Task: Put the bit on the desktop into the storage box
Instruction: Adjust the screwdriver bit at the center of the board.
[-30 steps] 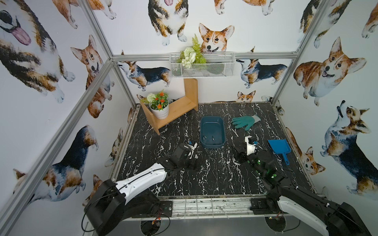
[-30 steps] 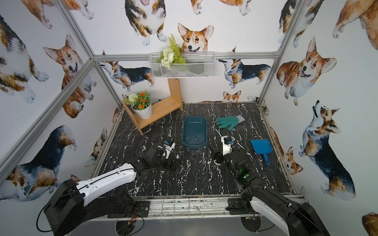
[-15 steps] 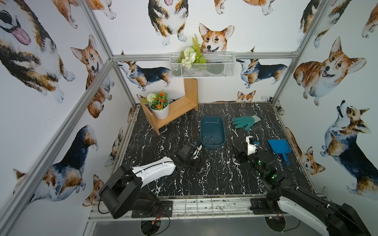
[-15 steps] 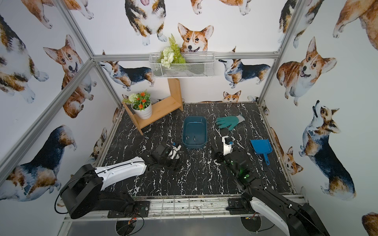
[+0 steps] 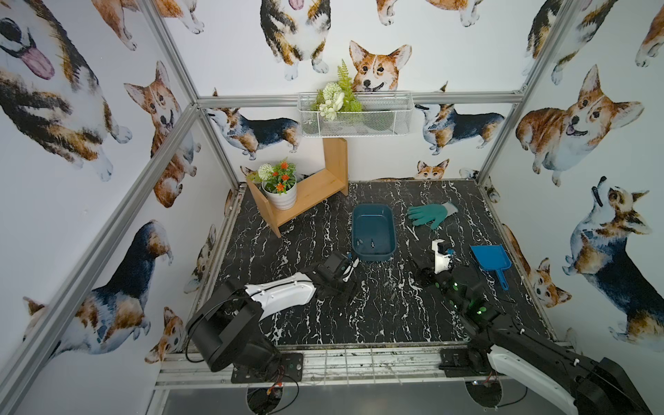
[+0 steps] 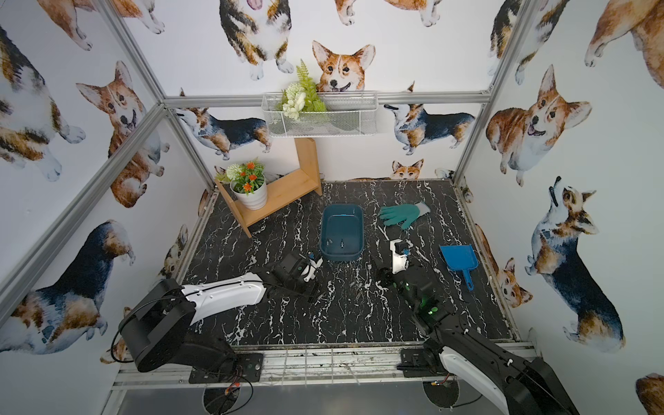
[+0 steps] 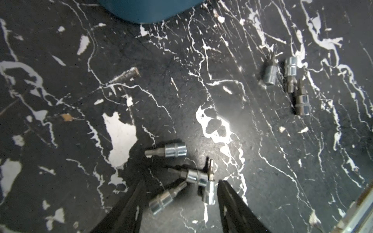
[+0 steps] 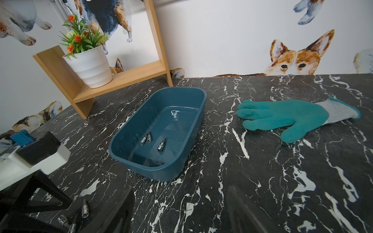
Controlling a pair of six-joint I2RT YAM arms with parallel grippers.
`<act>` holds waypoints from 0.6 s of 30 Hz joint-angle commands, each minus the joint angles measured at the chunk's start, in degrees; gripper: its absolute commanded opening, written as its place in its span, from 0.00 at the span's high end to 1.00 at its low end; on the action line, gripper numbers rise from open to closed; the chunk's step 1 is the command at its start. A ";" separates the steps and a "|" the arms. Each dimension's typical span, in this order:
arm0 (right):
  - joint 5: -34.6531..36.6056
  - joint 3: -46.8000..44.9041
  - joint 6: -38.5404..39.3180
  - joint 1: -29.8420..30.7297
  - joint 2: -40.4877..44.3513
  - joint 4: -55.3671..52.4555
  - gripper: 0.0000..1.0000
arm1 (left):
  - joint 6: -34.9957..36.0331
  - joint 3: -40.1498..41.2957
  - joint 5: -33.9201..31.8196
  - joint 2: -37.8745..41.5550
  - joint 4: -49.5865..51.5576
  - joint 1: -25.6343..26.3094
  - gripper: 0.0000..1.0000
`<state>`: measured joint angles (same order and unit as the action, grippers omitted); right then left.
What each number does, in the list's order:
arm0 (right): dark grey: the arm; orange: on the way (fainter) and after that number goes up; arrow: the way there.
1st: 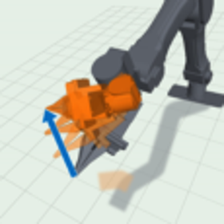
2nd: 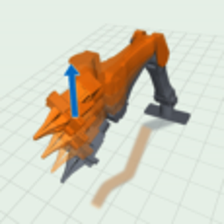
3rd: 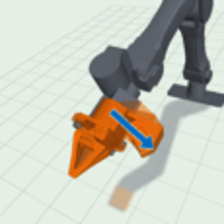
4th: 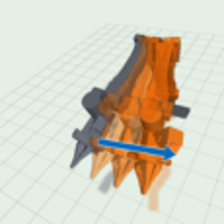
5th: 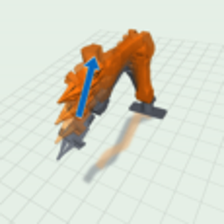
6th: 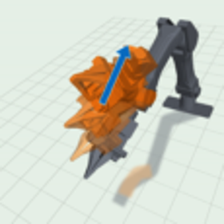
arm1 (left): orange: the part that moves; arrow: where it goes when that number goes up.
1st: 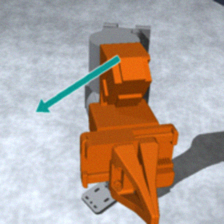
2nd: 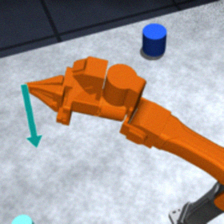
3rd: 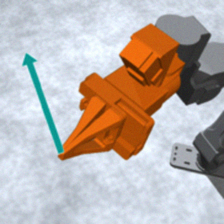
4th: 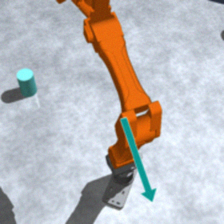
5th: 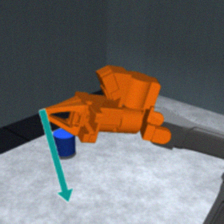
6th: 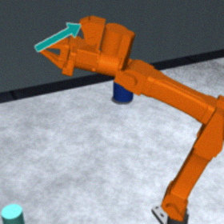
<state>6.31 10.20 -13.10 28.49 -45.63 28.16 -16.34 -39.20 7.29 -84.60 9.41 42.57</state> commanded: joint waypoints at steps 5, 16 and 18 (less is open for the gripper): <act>0.90 -0.09 0.10 0.08 0.36 2.34 0.22 | -0.01 0.24 -0.70 -0.04 1.21 0.58 0.40; 0.90 -0.18 0.01 0.08 0.45 2.42 0.22 | -1.24 1.57 -1.64 -0.13 1.31 1.12 0.45; 0.98 -0.18 -0.04 0.07 0.43 2.43 0.22 | -1.64 1.90 -2.00 0.06 1.36 1.29 0.46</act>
<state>6.50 10.11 -13.10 28.49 -45.34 28.16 -17.32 -37.76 6.22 -84.77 10.41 43.66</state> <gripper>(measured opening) 0.777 0.543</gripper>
